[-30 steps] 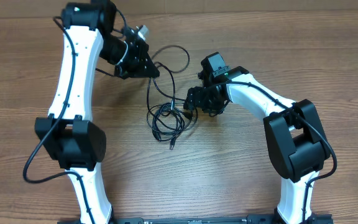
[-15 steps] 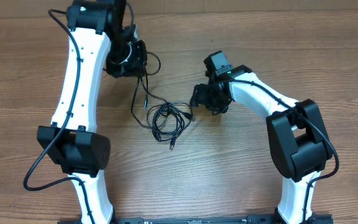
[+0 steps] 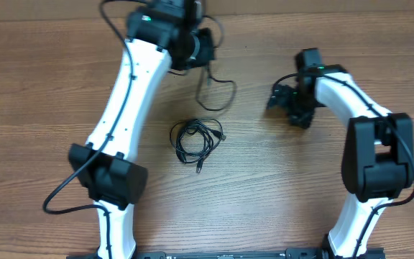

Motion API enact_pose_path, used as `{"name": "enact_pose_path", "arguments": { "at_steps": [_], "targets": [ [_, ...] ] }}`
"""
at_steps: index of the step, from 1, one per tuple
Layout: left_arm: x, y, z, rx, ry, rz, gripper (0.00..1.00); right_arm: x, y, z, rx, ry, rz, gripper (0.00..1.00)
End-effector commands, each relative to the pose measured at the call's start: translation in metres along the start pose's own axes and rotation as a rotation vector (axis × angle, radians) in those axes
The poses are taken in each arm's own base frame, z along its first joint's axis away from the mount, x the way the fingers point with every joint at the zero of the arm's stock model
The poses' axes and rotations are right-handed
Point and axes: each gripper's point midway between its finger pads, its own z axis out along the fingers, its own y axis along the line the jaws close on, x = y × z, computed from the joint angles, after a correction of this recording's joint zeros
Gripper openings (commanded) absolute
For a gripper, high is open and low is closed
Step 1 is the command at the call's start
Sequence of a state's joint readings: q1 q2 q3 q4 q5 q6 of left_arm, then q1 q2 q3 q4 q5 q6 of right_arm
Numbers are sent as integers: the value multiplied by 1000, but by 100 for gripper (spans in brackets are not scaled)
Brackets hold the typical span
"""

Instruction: Untangle cables

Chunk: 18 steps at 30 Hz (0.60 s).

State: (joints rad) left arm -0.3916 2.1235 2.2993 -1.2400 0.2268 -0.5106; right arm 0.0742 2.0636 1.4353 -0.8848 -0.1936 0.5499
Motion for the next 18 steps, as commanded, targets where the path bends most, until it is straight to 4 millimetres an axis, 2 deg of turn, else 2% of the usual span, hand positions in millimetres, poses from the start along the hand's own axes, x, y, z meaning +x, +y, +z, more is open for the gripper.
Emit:
{"name": "enact_pose_path", "arguments": {
  "at_steps": [1, 4, 6, 9, 10, 11, 14, 15, 17, 18],
  "targets": [
    [20, -27, 40, 23, 72, -20, 4, -9, -29, 2, 61, -9, 58, 89],
    [50, -43, 76, 55, 188, 3, 4, -11, -33, 1, 62, -9, 72, 89],
    [69, -44, 96, 48, 263, 0, 4, -11, -33, 1, 62, -10, 70, 89],
    [87, -36, 116, 21, 340, -14, 4, -9, -30, 2, 62, -9, 60, 90],
    [92, -31, 121, 7, 363, -22, 9, -9, -29, 2, 62, -10, 58, 90],
    [96, -27, 125, -6, 384, -27, 18, -9, -28, 2, 61, -11, 56, 91],
    [103, -19, 128, -28, 418, -24, 37, -9, -27, 2, 60, -11, 53, 91],
    [103, -17, 127, -28, 423, -17, 48, -9, -27, 3, 60, -12, 52, 91],
    [100, -18, 122, -8, 424, -1, 76, -9, -27, 3, 58, -14, 52, 91],
    [98, -19, 118, 5, 421, 4, 82, -10, -26, 3, 58, -15, 52, 91]
  ]
}}
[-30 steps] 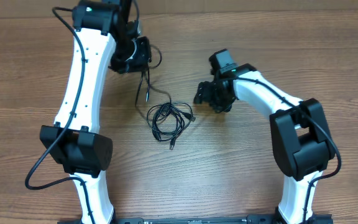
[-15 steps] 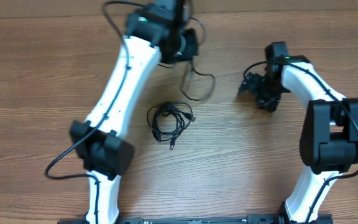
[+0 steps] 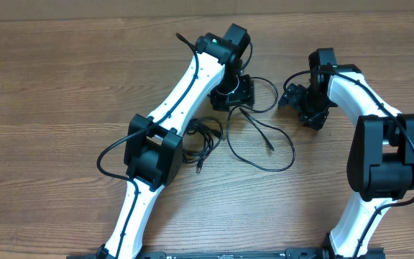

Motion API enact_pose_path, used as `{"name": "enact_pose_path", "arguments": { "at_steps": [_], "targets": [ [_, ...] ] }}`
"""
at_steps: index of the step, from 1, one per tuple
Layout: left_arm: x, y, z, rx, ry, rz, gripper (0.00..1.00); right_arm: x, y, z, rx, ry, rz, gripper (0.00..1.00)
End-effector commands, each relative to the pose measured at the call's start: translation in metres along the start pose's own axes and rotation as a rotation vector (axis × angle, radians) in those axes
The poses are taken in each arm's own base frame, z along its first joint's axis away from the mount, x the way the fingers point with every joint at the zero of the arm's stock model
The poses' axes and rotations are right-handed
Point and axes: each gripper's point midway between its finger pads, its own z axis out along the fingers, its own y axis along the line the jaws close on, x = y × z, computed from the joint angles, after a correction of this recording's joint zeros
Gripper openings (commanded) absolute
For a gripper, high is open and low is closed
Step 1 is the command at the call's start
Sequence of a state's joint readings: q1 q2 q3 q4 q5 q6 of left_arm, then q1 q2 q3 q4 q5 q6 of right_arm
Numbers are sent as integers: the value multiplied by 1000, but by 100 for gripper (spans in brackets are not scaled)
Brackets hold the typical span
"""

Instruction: Untangle cables

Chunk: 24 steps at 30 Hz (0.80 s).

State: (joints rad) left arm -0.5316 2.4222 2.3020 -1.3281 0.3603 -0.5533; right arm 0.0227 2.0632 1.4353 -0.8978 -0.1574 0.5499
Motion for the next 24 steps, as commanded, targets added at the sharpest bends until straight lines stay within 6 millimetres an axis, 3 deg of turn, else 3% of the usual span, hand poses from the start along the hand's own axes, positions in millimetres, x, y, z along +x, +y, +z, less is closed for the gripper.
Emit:
{"name": "enact_pose_path", "arguments": {
  "at_steps": [1, 6, 9, 11, 12, 16, 20, 24],
  "targets": [
    [-5, -9, -27, 81, -24, 63, 99, 4, -3, 7, 21, 5, -2, 91],
    [-12, -5, -54, 112, -65, 74, 99, 3, -3, 7, 21, 4, -2, 92],
    [-16, 7, -72, 110, -87, 65, 100, 3, -3, 7, 21, 4, -2, 92],
    [-17, 23, -77, 74, -86, 50, 100, 3, -3, 7, 21, 4, -2, 92],
    [-17, 58, -81, -49, -82, 12, 100, 3, -3, 7, 21, 4, -2, 92],
    [-7, 111, -91, -262, -50, -46, 100, 4, -3, 7, 21, 3, -13, 93],
    [-1, 140, -98, -402, -25, -30, 100, 6, -5, 4, 31, 15, -87, 95],
    [-1, 151, -95, -456, -8, 16, 99, 2, -3, -21, 34, 22, -133, 95]
  ]
}}
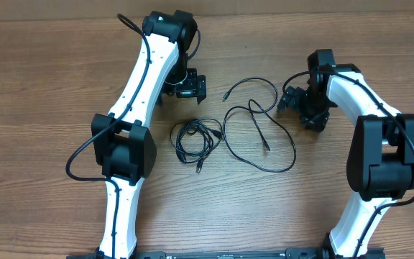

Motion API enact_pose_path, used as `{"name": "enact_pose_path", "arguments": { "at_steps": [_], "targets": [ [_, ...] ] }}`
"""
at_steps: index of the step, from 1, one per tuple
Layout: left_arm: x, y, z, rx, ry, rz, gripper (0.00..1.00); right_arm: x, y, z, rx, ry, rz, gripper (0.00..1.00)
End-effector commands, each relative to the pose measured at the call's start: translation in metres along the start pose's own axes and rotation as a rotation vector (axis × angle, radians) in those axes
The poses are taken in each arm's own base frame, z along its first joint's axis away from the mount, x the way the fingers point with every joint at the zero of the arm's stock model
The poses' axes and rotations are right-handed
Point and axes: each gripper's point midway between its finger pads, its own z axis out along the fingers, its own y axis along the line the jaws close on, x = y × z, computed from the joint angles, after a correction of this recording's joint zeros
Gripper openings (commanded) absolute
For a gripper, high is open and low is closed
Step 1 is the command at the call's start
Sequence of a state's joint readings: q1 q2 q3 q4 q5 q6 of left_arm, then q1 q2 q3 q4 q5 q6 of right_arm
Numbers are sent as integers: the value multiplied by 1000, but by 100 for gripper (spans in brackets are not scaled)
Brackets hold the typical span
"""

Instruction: Untangle cables

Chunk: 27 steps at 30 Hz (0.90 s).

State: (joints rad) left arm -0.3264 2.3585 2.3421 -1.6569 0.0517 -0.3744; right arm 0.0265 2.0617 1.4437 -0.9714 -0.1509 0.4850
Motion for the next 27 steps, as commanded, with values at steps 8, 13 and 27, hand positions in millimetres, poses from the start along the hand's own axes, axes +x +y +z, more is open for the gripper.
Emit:
{"name": "enact_pose_path", "arguments": {
  "at_steps": [8, 13, 27],
  "targets": [
    [3, 15, 33, -93, 25, 169, 99, 13, 68, -68, -329, 43, -367, 98],
    [10, 3, 66, -11, 71, 230, 100, 29, 82, -70, -399, 95, -386, 100],
    [5, -9, 110, 70, 44, 255, 100, 67, 107, -52, -248, 115, -390, 99]
  ]
}}
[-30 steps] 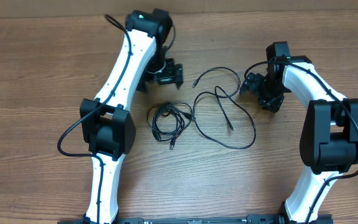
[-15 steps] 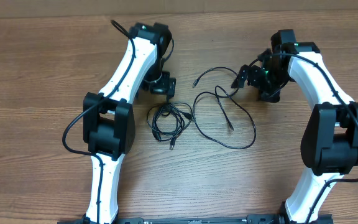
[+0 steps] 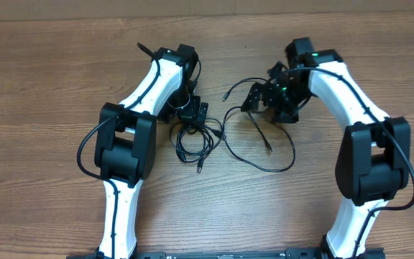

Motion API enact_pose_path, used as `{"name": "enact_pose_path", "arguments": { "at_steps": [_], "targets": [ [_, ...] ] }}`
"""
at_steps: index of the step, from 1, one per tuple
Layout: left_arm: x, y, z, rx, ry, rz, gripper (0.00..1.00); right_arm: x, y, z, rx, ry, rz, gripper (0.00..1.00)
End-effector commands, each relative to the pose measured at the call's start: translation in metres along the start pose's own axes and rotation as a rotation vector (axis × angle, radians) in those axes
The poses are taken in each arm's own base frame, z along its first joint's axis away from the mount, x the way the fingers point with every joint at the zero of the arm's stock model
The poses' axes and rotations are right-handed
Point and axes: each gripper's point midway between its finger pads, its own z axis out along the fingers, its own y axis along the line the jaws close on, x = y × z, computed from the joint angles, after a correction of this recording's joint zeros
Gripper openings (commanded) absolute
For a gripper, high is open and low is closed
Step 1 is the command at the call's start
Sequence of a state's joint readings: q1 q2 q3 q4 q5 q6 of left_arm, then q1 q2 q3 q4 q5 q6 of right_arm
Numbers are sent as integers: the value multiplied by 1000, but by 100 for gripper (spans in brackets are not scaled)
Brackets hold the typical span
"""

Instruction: Untangle cables

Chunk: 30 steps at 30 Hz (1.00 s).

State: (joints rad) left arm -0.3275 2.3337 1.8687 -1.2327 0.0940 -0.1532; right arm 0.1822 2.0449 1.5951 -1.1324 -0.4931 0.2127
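Note:
Two black cables lie on the wooden table in the overhead view. A small coiled cable sits mid-table, and my left gripper hangs right over its upper edge; its jaws are hidden from above. A longer cable lies spread in open loops to the right. My right gripper is over that cable's upper loop, and its fingers are too dark to read.
The wooden table runs wide to the left and along the front. The two arms' white links and their own black wiring reach over the table on either side of the cables. A wall edge runs along the far top.
My left gripper came down and right from the far left of the cables to the top of the coiled cable. My right gripper shifted left onto the spread cable's upper loop.
First my left gripper held a cable up at the far edge, the coil lying mid-table. Then it was over the table's middle with that cable spreading out. Then the cable lay loose and the left gripper stood apart. Now each gripper is over one cable.

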Motion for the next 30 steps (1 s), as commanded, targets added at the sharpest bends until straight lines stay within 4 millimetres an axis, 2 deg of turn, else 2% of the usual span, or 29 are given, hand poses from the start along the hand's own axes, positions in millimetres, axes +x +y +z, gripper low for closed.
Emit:
{"name": "enact_pose_path", "arguments": {
  "at_steps": [1, 5, 10, 15, 20, 30],
  "targets": [
    [1, -8, 4, 37, 0, 37, 100, -4, 8, -7, 80, -66, 17, 99],
    [-7, -8, 3, 42, -33, 38, 99, -5, 17, 4, 149, -102, 0, 99],
    [-8, -9, 3, 43, -40, 38, 100, -6, 15, 16, 277, -192, 150, 99],
    [-8, -9, 3, 43, -40, 38, 100, -7, 30, 31, 272, -243, 149, 98],
    [-8, -9, 3, 43, -40, 38, 100, -10, 41, 35, 247, -268, 159, 98],
    [-9, -9, 3, 42, -41, 38, 100, -12, 36, 38, 277, -285, 185, 95]
  ]
}}
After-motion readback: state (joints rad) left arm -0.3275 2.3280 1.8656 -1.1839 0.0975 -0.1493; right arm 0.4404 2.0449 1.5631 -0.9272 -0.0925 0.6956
